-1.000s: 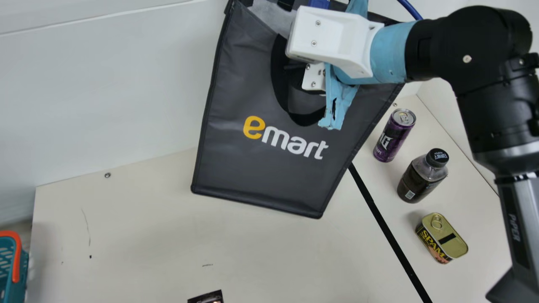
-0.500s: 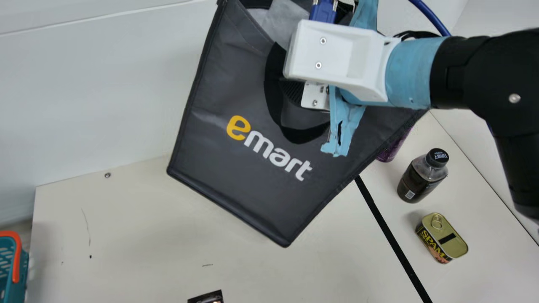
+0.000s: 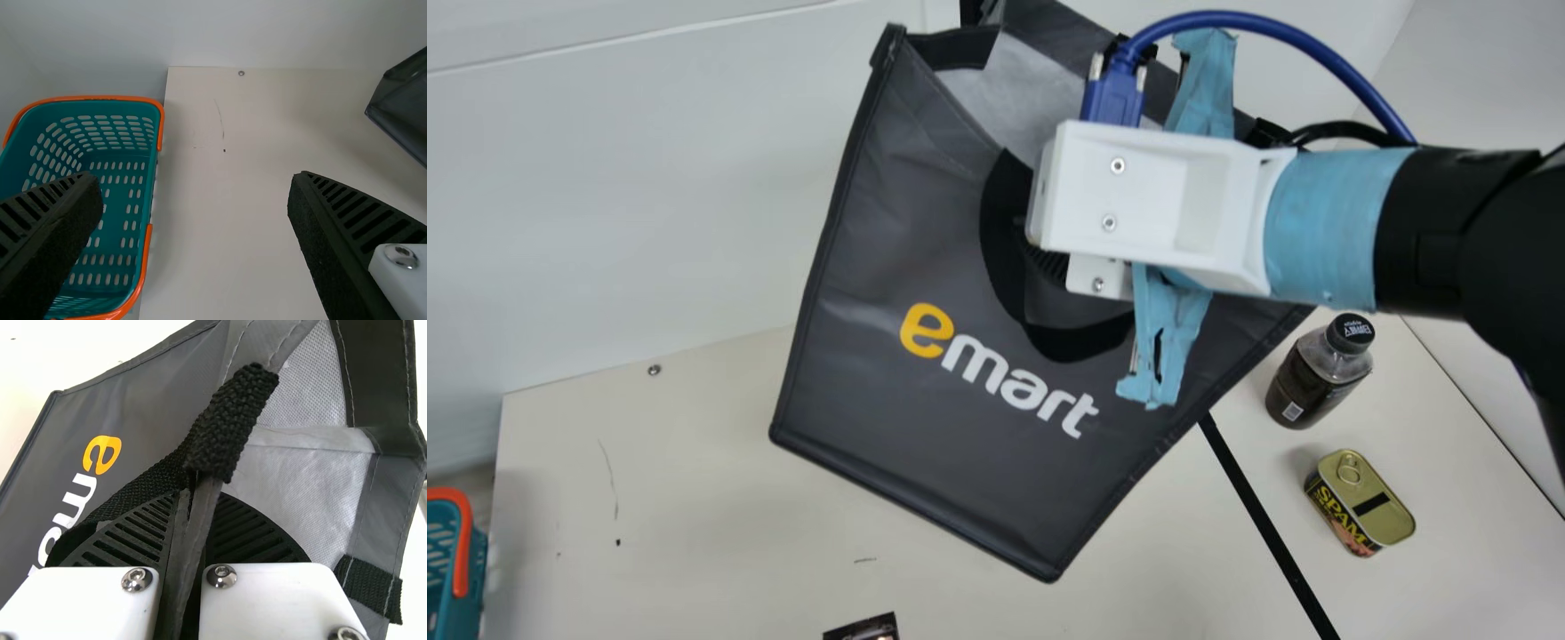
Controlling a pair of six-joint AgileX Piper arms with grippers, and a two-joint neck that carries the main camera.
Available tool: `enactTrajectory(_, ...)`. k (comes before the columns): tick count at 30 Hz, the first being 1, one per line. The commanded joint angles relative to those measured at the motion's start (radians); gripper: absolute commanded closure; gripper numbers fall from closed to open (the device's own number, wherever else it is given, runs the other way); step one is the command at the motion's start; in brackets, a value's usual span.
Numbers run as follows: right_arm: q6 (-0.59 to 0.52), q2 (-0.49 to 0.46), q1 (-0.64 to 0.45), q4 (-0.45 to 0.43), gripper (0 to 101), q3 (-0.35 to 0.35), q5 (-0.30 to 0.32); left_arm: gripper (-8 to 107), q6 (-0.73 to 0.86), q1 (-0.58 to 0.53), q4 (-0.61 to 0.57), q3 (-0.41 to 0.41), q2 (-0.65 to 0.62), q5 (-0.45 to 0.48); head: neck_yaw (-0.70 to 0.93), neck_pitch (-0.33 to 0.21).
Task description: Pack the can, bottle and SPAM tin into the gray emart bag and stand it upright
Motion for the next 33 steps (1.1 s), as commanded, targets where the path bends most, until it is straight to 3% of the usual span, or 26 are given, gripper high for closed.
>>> enactTrajectory(1, 0.002, -0.017, 0.013, -0.005, 101, 0.036, 0.000, 9, 0.000, 0.000, 0.000, 0.000, 0.000, 0.000, -0.001, -0.023)
enactTrajectory(16, 0.058, -0.101, 0.125, -0.032, 101, 0.234, 0.000, 9, 0.000, 0.000, 0.000, 0.000, 0.000, 0.000, -0.001, -0.023)
enactTrajectory(33, 0.161, -0.129, 0.266, -0.063, 101, 0.327, 0.000, 9, 0.000, 0.000, 0.000, 0.000, 0.000, 0.000, -0.001, -0.023)
